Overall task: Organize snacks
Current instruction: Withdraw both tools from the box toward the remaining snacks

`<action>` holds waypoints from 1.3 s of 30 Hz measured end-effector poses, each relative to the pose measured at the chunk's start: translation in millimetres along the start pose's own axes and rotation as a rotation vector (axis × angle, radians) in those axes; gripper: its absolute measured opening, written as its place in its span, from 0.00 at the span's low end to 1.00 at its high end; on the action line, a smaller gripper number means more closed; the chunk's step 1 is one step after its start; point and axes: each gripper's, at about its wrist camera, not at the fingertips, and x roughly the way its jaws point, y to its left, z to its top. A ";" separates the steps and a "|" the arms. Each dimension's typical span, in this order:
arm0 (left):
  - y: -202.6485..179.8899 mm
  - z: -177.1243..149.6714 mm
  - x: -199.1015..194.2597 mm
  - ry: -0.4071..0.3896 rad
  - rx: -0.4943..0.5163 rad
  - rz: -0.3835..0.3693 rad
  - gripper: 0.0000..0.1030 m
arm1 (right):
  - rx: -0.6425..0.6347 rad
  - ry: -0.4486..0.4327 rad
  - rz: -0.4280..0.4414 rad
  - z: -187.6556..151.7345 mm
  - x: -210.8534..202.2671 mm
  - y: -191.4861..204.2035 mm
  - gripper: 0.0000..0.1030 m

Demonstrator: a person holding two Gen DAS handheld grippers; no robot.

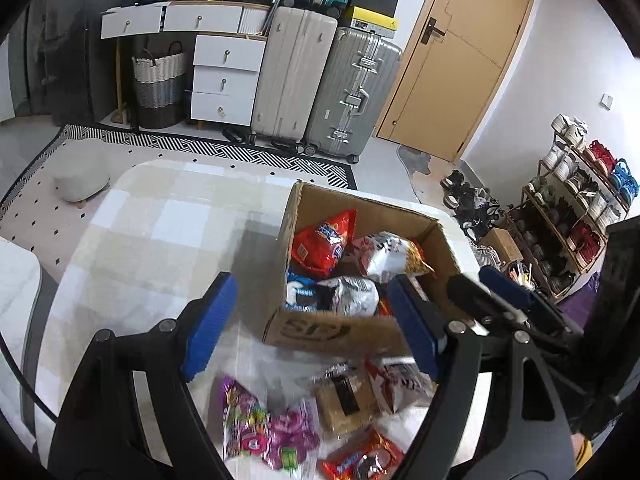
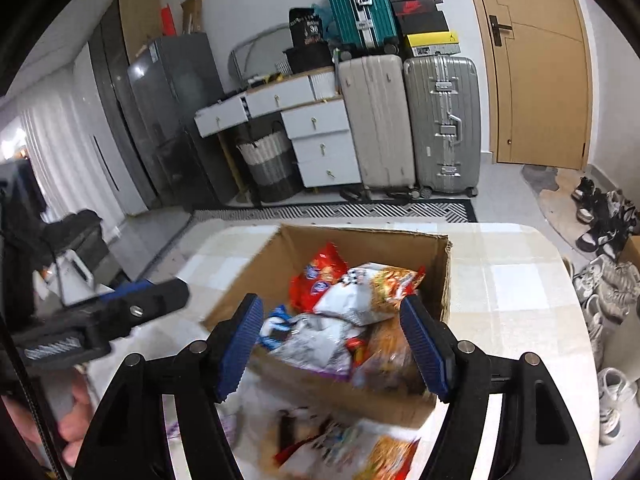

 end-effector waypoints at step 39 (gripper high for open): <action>13.2 -222.4 -325.6 -0.338 0.089 0.160 0.99 | -0.137 -0.353 0.042 -173.4 -273.2 134.3 0.99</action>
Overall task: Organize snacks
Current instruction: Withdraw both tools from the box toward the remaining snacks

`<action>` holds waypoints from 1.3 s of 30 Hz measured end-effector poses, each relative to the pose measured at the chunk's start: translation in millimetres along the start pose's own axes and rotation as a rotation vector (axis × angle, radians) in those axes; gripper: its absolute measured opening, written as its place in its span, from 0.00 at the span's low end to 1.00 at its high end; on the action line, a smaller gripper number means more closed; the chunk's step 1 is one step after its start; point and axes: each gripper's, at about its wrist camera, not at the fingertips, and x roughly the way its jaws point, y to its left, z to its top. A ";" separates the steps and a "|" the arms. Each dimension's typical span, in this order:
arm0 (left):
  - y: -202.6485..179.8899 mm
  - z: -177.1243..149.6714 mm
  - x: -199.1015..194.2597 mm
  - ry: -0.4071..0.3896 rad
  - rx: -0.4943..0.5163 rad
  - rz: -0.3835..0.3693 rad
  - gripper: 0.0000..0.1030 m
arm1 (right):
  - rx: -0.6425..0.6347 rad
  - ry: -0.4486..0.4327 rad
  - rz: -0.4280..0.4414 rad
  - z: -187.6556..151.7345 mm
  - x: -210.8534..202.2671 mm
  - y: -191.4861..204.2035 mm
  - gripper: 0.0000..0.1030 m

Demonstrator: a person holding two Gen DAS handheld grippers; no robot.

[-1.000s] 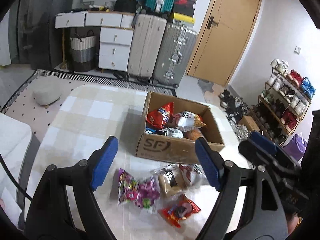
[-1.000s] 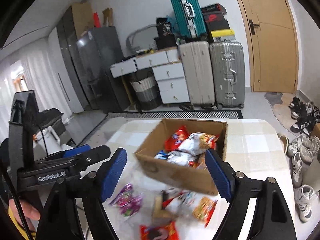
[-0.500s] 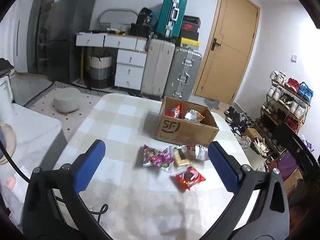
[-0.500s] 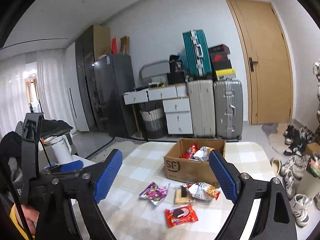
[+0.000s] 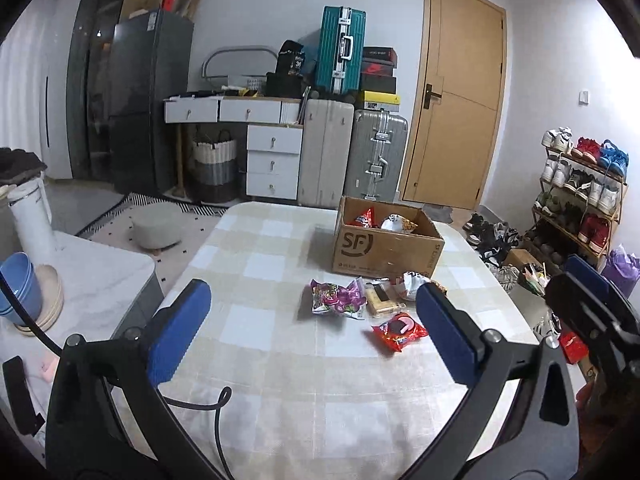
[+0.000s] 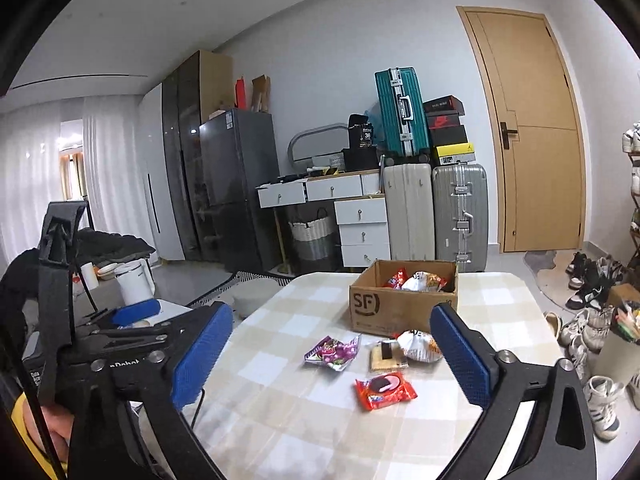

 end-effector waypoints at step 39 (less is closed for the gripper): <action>-10.1 -37.1 282.6 0.363 0.002 -0.100 0.99 | 0.135 0.239 0.023 -72.1 143.7 -94.9 0.99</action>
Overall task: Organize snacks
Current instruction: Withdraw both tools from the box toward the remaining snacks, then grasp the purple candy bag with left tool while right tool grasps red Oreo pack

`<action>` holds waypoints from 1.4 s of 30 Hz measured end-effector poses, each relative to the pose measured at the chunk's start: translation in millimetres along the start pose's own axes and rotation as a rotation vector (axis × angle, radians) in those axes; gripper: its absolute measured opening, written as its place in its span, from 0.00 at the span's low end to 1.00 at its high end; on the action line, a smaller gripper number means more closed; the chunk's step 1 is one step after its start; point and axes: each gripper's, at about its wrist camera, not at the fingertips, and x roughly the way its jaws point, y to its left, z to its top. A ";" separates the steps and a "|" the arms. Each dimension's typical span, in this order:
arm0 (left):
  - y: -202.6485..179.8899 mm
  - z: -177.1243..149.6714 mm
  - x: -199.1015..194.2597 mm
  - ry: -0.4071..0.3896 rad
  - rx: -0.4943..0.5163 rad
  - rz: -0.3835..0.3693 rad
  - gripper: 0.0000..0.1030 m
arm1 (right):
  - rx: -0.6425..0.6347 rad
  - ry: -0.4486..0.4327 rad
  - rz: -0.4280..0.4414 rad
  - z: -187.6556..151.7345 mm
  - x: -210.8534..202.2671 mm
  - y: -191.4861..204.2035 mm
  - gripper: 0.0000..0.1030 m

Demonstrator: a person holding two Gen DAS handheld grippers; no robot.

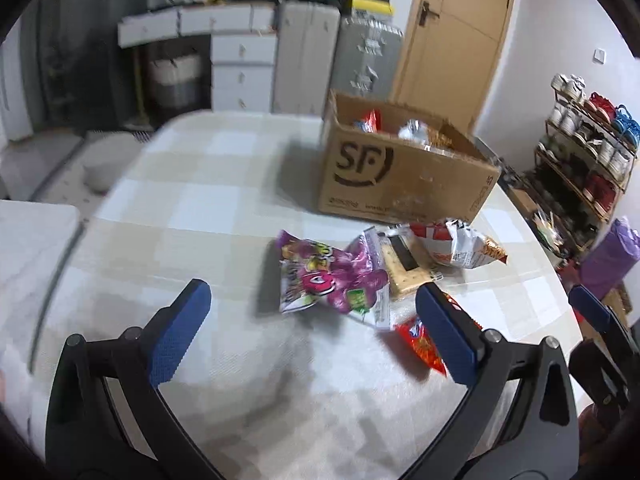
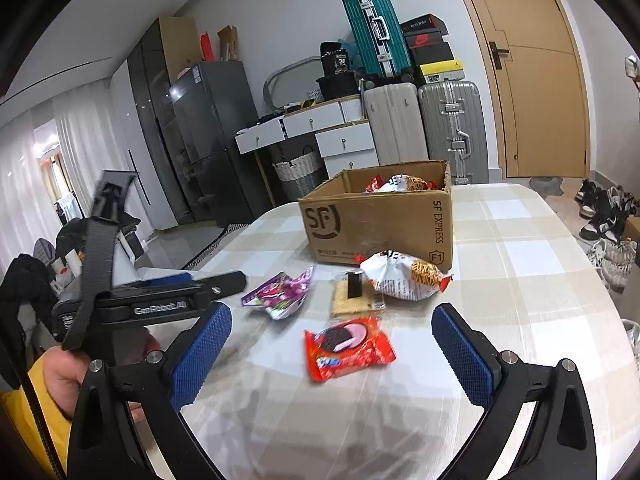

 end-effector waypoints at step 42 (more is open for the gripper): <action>27.4 11.3 67.3 0.112 -0.044 -0.149 0.35 | 0.058 0.159 0.099 -15.2 76.5 -20.3 0.99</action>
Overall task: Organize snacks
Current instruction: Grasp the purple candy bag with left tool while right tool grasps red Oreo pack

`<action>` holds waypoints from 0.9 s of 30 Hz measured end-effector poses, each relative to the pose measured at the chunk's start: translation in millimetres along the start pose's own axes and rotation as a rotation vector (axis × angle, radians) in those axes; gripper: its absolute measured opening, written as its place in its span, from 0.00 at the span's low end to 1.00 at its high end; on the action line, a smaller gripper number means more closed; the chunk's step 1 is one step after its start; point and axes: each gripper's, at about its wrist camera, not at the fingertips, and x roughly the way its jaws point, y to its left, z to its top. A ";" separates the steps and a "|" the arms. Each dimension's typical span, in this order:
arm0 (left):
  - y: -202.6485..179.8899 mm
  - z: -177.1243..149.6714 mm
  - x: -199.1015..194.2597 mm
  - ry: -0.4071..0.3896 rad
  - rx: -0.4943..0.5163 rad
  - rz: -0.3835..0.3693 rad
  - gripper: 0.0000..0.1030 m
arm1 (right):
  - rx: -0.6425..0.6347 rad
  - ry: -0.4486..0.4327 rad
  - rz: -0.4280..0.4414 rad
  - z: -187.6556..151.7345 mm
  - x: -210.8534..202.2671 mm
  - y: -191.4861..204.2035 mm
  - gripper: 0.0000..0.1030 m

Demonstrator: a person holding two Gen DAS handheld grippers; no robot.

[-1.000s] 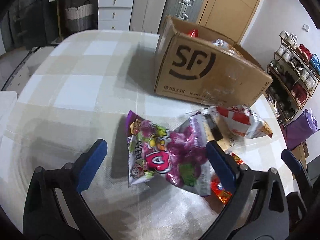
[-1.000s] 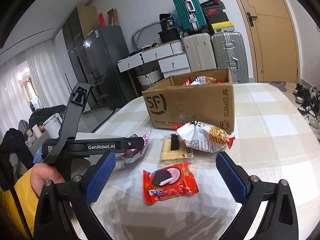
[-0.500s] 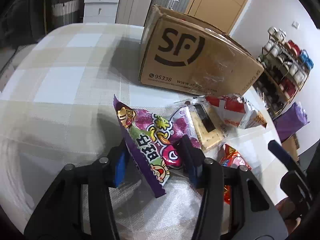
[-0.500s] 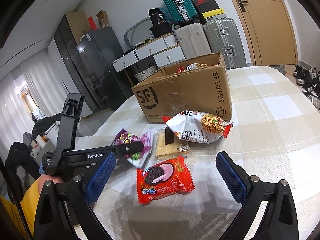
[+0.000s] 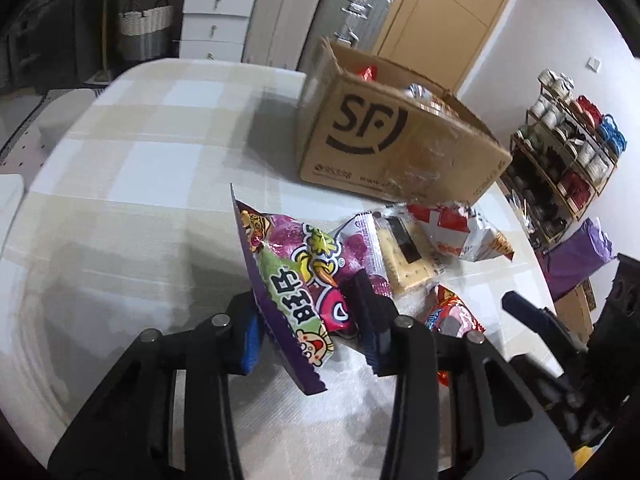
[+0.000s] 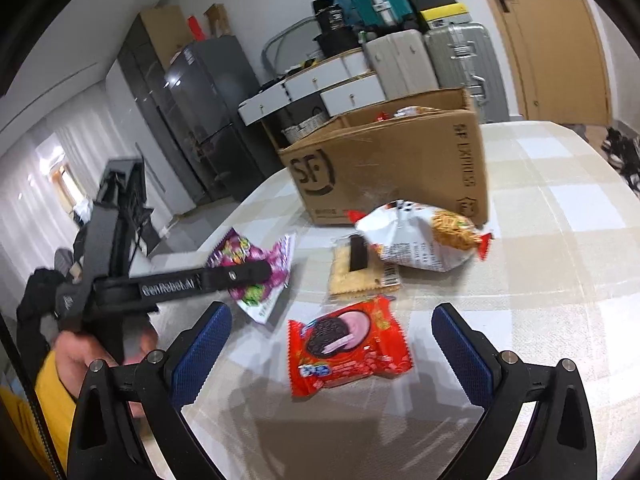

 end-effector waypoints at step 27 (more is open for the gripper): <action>9.4 -58.8 -136.5 -0.126 -0.037 -0.033 0.35 | -0.126 0.197 -0.130 -3.9 25.4 35.0 0.45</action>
